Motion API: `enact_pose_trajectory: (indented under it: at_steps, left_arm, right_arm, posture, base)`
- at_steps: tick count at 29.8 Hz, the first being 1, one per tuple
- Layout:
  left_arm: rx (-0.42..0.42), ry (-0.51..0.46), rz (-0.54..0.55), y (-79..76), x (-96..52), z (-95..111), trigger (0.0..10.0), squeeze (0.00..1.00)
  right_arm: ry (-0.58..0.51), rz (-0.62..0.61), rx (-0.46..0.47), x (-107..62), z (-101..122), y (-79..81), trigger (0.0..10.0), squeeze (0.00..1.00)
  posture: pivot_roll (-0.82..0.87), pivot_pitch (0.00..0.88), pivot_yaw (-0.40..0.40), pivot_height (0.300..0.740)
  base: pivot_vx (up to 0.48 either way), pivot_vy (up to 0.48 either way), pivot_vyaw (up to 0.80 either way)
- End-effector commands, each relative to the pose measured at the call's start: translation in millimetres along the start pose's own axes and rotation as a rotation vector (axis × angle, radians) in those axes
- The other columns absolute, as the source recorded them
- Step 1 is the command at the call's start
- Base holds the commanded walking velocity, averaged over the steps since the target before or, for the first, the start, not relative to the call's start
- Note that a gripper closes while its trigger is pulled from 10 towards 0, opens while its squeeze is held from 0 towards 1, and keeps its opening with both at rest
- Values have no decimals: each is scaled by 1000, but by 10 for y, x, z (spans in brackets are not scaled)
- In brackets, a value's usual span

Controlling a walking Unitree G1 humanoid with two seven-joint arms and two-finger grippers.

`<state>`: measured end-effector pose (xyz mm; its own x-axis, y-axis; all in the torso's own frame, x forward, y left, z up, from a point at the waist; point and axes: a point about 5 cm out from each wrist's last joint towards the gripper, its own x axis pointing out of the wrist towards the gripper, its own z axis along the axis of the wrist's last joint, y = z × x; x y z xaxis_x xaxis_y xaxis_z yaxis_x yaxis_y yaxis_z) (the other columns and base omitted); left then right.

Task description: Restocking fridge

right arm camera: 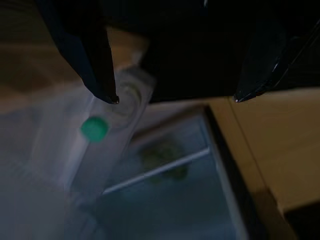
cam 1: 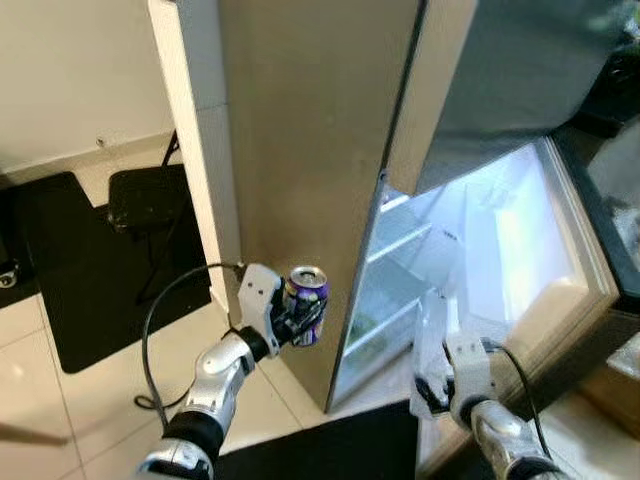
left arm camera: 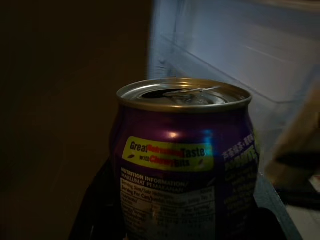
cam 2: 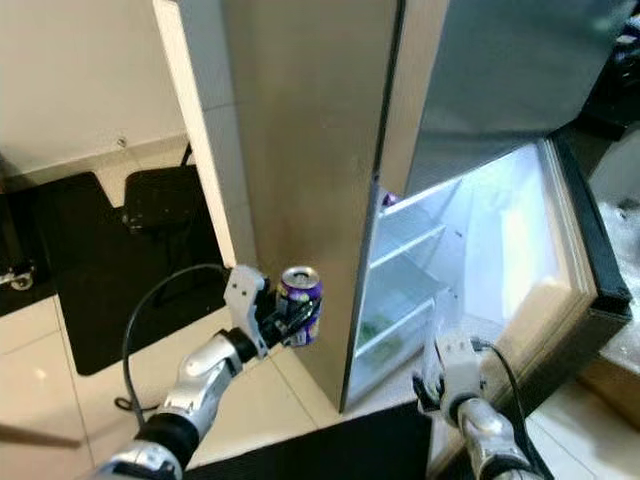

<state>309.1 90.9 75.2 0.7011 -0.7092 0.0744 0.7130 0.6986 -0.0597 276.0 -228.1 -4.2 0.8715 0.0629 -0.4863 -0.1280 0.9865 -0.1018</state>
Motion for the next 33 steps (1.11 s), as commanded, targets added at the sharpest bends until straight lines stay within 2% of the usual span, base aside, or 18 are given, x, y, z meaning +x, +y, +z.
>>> enact_pose_trajectory:
  at_steps: [1, 4, 15, 25, 29, 33]
  left_arm:
    - [14, 4, -29, -68, 37, -6, 10000, 0]
    - [18, 7, -29, -66, 36, -8, 10000, 0]
    - [25, 14, -42, -81, 31, -19, 10000, 0]
    - [24, 16, -54, -123, 34, -36, 10000, 0]
    - [23, 20, -59, -134, 33, -44, 10000, 0]
    - [24, 21, -64, -141, 37, -45, 10000, 0]
  right_arm:
    - [11, -4, 10, -23, -50, -16, 10000, 0]
    - [8, -2, 8, -20, -41, -14, 10000, 0]
    - [-41, 5, -3, 15, 94, -40, 10000, 0]
    - [-207, 107, 14, 112, 515, 34, 10000, 0]
    - [-259, 193, -17, 148, 684, 135, 10000, 0]
    - [-297, 211, -29, 169, 807, 170, 10000, 0]
  posture:
    - [53, 0, -30, 740]
    - [53, 0, -30, 740]
    - [58, 0, -29, 740]
    - [56, 0, -29, 740]
    - [56, 0, -29, 740]
    - [57, 0, -29, 740]
  base:
    - [0, 0, -800]
    - [0, 0, -800]
    - [0, 0, 0]
    - [0, 0, 0]
    - [0, 0, 0]
    - [0, 0, 0]
